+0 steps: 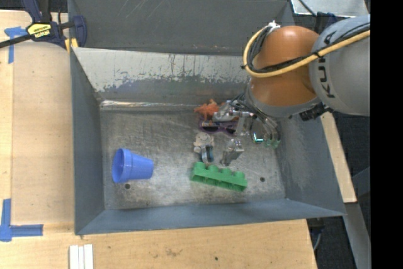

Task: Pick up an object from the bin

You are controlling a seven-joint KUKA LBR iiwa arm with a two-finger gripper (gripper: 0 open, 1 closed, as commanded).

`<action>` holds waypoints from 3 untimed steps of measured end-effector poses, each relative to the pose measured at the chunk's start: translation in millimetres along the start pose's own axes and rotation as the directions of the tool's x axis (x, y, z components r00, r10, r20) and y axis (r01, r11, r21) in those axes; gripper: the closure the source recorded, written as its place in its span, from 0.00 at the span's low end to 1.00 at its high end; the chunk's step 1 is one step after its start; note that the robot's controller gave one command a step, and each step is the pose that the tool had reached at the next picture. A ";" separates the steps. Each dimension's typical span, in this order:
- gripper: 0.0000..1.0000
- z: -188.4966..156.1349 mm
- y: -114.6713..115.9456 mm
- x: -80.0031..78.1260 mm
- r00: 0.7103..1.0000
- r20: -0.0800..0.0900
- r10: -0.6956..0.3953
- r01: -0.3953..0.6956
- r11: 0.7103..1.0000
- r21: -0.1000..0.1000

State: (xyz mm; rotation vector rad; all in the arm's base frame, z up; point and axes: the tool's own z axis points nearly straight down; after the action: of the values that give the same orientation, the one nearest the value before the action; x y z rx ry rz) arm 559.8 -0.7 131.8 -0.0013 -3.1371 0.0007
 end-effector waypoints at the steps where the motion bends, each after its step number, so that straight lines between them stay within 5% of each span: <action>1: 0.00 -3.9 0.0 -2.0 1.000 0.008 0.000 0.000 1.000 0.000; 2: 0.00 33.6 7.1 -30.7 0.987 0.014 -0.159 0.159 0.987 0.002; 3: 0.00 17.3 9.3 20.4 0.982 0.005 -0.187 0.187 0.982 0.000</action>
Offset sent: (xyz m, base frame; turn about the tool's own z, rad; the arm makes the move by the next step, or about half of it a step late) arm 0.0419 0.0104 -0.0618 -0.2412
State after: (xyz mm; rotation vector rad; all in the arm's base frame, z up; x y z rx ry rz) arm 539.4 8.6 114.6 0.2933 -3.1283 -0.0014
